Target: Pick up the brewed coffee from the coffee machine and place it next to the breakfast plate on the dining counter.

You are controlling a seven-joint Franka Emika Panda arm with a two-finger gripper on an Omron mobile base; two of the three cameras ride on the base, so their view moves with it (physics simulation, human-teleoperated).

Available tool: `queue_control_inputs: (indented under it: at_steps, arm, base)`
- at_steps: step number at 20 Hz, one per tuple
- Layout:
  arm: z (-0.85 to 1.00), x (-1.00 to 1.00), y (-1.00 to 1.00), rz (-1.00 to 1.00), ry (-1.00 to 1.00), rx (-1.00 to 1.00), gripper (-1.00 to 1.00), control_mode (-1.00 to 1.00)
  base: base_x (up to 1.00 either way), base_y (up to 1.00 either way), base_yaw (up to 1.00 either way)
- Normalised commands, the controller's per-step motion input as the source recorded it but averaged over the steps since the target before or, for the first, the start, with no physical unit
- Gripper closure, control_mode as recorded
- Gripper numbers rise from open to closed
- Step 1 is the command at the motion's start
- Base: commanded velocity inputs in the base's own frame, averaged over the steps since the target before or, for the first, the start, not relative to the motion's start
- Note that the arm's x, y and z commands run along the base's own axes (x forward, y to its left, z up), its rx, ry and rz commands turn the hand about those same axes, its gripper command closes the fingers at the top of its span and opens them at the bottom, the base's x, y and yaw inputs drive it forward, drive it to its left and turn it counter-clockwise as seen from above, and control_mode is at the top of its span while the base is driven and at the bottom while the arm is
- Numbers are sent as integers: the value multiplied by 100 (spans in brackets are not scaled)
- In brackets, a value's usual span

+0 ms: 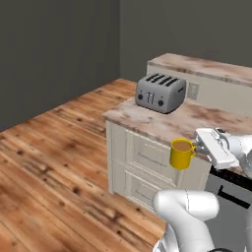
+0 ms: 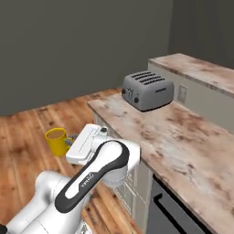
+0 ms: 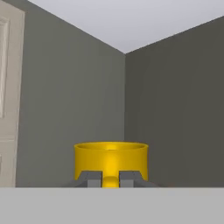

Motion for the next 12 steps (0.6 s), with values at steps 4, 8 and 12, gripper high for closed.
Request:
queue_control_inputs:
  at_steps: [4, 8, 12]
  arm:
    - [0, 0, 0, 0, 0, 0, 100, 100]
    - [0, 0, 0, 0, 0, 0, 100, 100]
    - [0, 0, 0, 0, 0, 0, 100, 100]
  base:
    - [100, 100, 18]
    - [100, 95, 7]
    - [100, 87, 0]
